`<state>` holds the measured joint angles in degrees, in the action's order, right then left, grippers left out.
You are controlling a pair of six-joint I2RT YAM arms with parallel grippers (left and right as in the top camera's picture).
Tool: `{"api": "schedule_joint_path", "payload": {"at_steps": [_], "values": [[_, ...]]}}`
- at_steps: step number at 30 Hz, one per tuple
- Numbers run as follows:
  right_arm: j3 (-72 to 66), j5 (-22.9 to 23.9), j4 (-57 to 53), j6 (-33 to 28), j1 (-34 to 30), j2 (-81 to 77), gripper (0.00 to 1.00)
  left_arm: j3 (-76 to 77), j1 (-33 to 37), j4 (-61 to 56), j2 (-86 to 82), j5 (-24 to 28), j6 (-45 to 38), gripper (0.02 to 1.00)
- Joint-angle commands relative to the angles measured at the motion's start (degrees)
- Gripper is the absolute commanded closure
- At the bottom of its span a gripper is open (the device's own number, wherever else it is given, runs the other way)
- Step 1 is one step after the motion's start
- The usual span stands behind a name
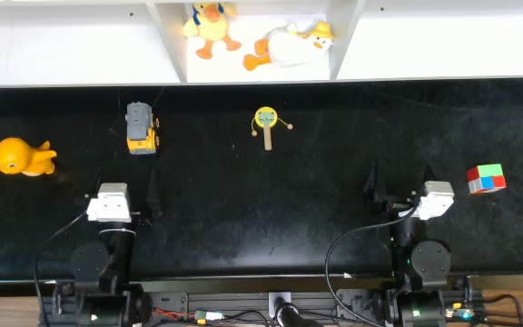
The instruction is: Store Toys
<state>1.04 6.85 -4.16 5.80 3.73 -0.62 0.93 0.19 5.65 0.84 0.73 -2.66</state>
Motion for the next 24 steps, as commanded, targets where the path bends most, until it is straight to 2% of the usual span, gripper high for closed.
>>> {"api": "schedule_joint_path", "payload": {"at_steps": [1, 9, 14, 17, 24], "values": [[-0.76, 0.09, 0.28, 0.22, -0.28, 0.39, 0.005, 3.23, -0.15, 5.55, 0.24, -0.72, 4.33, 0.020], [-0.76, 0.09, 0.28, 0.22, -0.28, 0.39, 0.005, 17.38, -0.15, 21.40, 10.69, -0.22, 7.67, 0.023], [-0.76, 0.09, 0.28, 0.22, -0.28, 0.39, 0.007, 24.72, 2.21, 25.53, 17.20, 0.44, 7.17, 0.027], [-0.76, 0.09, 0.28, 0.22, -0.28, 0.39, 0.005, 28.28, 5.62, 25.59, 21.40, 2.95, 6.95, 0.025], [-0.76, 0.09, 0.28, 0.22, -0.28, 0.39, 0.005, 39.60, 12.81, 26.69, 35.78, 12.33, 2.14, 0.025]]}}
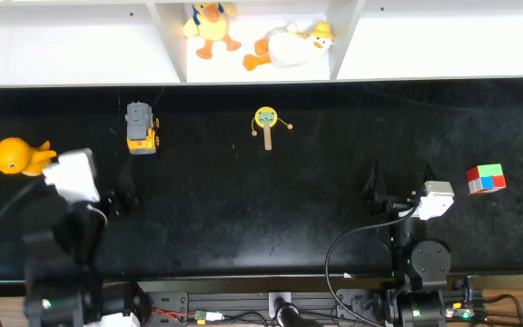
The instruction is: Store Toys
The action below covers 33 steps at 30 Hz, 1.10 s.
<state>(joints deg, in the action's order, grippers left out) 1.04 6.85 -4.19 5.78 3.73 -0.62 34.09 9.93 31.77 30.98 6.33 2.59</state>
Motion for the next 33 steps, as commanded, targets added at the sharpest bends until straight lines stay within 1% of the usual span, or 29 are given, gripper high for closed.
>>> {"api": "schedule_joint_path", "payload": {"at_steps": [1, 4, 8, 11, 13, 18, 25, 27, 30, 32, 33], "values": [[-0.76, 0.09, 0.31, 0.24, -0.28, 0.39, 0.005, 8.00, 4.09, 0.98, 7.15, 7.91, -3.98, 0.025], [-0.76, 0.09, 0.31, 0.24, -0.28, 0.39, 0.005, 12.63, 8.07, 2.60, 11.54, 12.24, -6.67, 0.025], [-0.76, 0.09, 0.31, 0.24, -0.28, 0.39, 0.005, 17.66, 14.19, 5.84, 17.00, 19.34, -11.06, 0.025], [-0.76, 0.09, 0.31, 0.24, -0.28, 0.39, 0.005, 20.92, 18.71, 9.31, 21.03, 23.43, -15.34, 0.025], [-0.76, 0.09, 0.31, 0.24, -0.28, 0.39, 0.005, 23.04, 21.90, 12.39, 23.41, 25.88, -19.47, 0.025], [-0.76, 0.09, 0.31, 0.24, -0.28, 0.39, 0.007, 25.79, 30.82, 17.00, 26.95, 29.77, -29.79, 0.025], [-0.76, 0.09, 0.31, 0.24, -0.28, 0.42, 0.005, 25.83, 45.83, 19.06, 29.22, 37.46, -38.23, 0.025], [-0.76, 0.09, 0.31, 0.24, -0.28, 0.39, 0.005, 25.83, 49.24, 20.87, 29.31, 37.77, -41.66, 0.025], [-0.76, 0.09, 0.31, 0.24, -0.28, 0.39, 0.007, 25.83, 52.35, 22.67, 29.40, 37.57, -48.76, 0.023], [-0.76, 0.09, 0.31, 0.24, -0.28, 0.39, 0.005, 25.81, 53.13, 22.53, 29.70, 36.04, -53.31, 0.025], [-0.76, 0.09, 0.31, 0.24, -0.28, 0.39, 0.005, 25.81, 53.09, 21.92, 30.10, 34.45, -54.07, 0.023]]}}
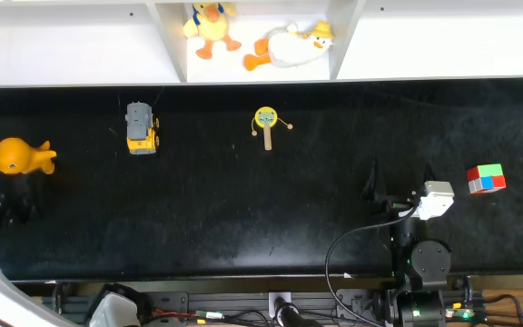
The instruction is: Store Toys
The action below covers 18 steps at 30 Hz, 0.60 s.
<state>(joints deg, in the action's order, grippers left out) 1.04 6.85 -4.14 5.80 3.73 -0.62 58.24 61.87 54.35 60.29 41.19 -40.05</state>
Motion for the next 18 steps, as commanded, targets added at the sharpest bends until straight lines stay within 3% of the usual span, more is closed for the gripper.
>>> {"api": "schedule_joint_path", "payload": {"at_steps": [1, 4, 8, 13, 18], "values": [[-0.76, 0.09, 0.26, 0.22, -0.28, 0.39, 0.005, 1.60, 1.07, -1.68, 1.36, -1.99, -11.41, 0.023], [-0.76, 0.09, 0.26, 0.22, -0.28, 0.39, 0.005, 0.57, 1.07, -4.42, 2.67, -3.63, -11.56, 0.025], [-0.76, 0.09, 0.26, 0.22, -0.28, 0.39, 0.005, -3.98, 1.07, -11.54, 4.04, -2.14, -11.45, 0.023], [-0.76, 0.09, 0.26, 0.22, -0.28, 0.39, 0.005, -13.05, 0.83, -29.49, 4.98, -0.92, -2.32, 0.020], [-0.76, 0.09, 0.26, 0.22, -0.28, 0.39, 0.005, -16.68, -0.76, -36.54, 7.56, 0.11, -1.68, 0.020]]}}
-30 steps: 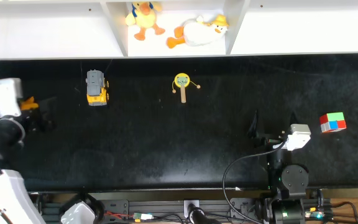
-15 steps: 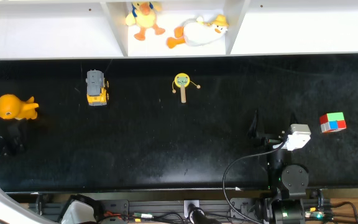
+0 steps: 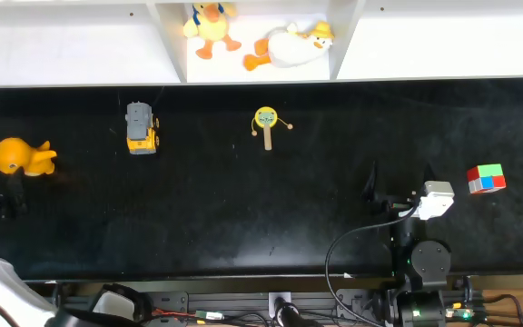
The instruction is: Store Toys
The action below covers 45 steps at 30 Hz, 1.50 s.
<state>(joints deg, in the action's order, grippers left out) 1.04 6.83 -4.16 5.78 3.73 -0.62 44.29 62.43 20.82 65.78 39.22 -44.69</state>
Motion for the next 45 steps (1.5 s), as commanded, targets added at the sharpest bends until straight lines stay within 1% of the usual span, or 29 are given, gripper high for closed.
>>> {"api": "schedule_joint_path", "payload": {"at_steps": [1, 5, 9, 10, 15, 17, 20, 36, 39, 45], "values": [[-0.76, 0.11, 0.28, 0.24, -0.28, 0.39, 0.007, -2.73, -1.53, -2.97, 2.67, 2.14, 2.99, 0.023], [-0.76, 0.11, 0.28, 0.24, -0.28, 0.39, 0.007, -2.73, -1.99, -2.27, 4.37, 2.97, 2.99, 0.020], [-0.76, 0.11, 0.28, 0.24, -0.28, 0.39, 0.005, -2.78, -1.97, -2.34, 5.99, 6.32, 2.99, 0.020], [-0.76, 0.11, 0.28, 0.24, -0.28, 0.39, 0.007, -2.78, -1.97, -2.25, 6.47, 7.89, 2.99, 0.020], [-0.76, 0.11, 0.31, 0.24, -0.28, 0.39, 0.005, -2.84, -1.97, -3.74, 7.54, 7.04, 3.15, 0.020], [-0.76, 0.11, 0.28, 0.24, -0.28, 0.39, 0.005, -2.84, -1.97, -5.70, 8.35, 6.67, 5.14, 0.020], [-0.76, 0.11, 0.28, 0.24, -0.28, 0.39, 0.003, -2.84, -2.03, -8.31, 10.12, 3.61, 9.09, 0.020], [-0.76, 0.11, 0.28, 0.24, -0.28, 0.39, 0.005, -2.84, -3.69, -15.98, 17.77, 3.56, 9.31, 0.020], [-0.76, 0.11, 0.28, 0.24, -0.28, 0.39, 0.005, -2.82, -3.69, -18.14, 18.78, 3.10, 11.82, 0.023], [-0.76, 0.11, 0.28, 0.24, -0.28, 0.39, 0.005, -2.82, -4.68, -20.68, 20.52, 3.15, 12.20, 0.018]]}}
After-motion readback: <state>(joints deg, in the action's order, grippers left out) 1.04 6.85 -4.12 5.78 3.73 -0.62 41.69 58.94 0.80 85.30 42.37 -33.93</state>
